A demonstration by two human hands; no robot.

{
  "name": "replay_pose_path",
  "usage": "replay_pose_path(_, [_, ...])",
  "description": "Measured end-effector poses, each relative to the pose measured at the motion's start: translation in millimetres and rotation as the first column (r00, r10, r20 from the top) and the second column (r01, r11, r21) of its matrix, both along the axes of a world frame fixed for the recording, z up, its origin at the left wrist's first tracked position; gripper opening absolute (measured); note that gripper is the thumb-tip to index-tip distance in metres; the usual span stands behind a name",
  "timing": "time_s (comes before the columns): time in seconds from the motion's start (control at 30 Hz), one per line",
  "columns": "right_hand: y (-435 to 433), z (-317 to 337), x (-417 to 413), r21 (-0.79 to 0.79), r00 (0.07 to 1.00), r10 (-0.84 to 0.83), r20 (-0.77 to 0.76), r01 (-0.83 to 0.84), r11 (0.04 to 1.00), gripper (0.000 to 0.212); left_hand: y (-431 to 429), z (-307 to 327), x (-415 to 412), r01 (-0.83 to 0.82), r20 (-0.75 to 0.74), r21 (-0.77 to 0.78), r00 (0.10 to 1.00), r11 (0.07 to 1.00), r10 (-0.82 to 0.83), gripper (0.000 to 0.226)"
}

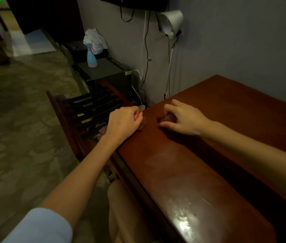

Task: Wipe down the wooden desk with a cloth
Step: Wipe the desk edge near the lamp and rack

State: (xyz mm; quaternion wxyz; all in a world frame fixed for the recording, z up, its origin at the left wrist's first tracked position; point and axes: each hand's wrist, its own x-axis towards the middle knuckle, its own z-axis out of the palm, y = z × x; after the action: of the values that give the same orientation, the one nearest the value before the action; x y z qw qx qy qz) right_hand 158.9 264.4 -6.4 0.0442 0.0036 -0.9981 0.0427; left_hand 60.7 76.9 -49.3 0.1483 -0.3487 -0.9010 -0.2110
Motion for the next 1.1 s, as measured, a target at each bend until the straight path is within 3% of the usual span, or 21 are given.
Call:
replay_pose_path(0.07, [-31,-11,-8,-0.093,0.995,0.028,-0.097,-0.037,0.995,0.027,-1,2,0,-0.009,0.006,0.011,1.0,1.0,0.009,0.032])
replay_pose_path(0.13, [-63,-19,6,-0.188,0.969,0.181,-0.167,-0.212,0.959,0.026,-1,3,0,-0.02,0.036,0.02,0.999,1.0,0.02,0.03])
replay_pose_path(0.23, [-72,-19,33,-0.206,0.926,0.352,-0.134,-0.373,0.905,0.021,-2,1,-1,-0.029,0.034,0.038,0.999,0.999,0.028,0.031])
replay_pose_path(0.33, [-25,-12,11,-0.087,0.982,0.182,-0.054,-0.186,0.979,0.02,-2,-1,-1,-0.026,0.02,0.056,0.999,0.998,0.025,0.032])
replay_pose_path(0.4, [3,-8,-18,-0.083,0.994,-0.068,-0.084,0.061,0.995,0.02,-2,0,0,-0.016,0.02,0.062,1.0,0.998,0.014,0.032])
replay_pose_path(0.47, [-5,-14,-37,-0.06,0.969,-0.178,-0.172,0.17,0.984,0.026,-2,0,0,-0.016,0.018,0.063,1.0,0.998,0.014,0.031])
replay_pose_path(0.57, [-48,-30,-18,-0.076,0.969,-0.016,-0.245,-0.003,0.997,0.02,-2,-1,-2,-0.015,0.02,0.063,1.0,0.998,0.014,0.031])
replay_pose_path(0.63, [-45,-31,7,-0.069,0.973,0.083,-0.214,-0.1,0.993,0.02,-2,-1,-3,-0.014,0.019,0.061,1.0,0.998,0.013,0.031])
replay_pose_path(0.7, [-13,-24,5,-0.025,0.984,0.024,-0.177,-0.029,0.999,0.022,-2,-2,-3,-0.015,0.022,0.063,1.0,0.998,0.014,0.031])
replay_pose_path(0.8, [18,-16,-24,-0.074,0.955,-0.215,-0.205,0.204,0.976,0.023,-2,-2,-1,-0.007,0.026,0.067,1.0,0.998,0.005,0.031])
replay_pose_path(0.87, [-6,-22,-32,-0.096,0.941,-0.215,-0.26,0.197,0.976,0.02,-2,-1,-1,-0.009,0.032,0.072,0.999,0.997,0.007,0.031])
replay_pose_path(1.0, [-38,-27,12,-0.14,0.98,0.037,-0.198,-0.066,0.988,0.023,-2,-3,-2,-0.017,0.018,0.07,1.0,0.997,0.016,0.031])
replay_pose_path(1.1, [13,-18,1,-0.093,0.977,-0.122,-0.173,0.107,0.99,0.024,-2,-4,-2,-0.013,0.017,0.076,1.0,0.997,0.012,0.032])
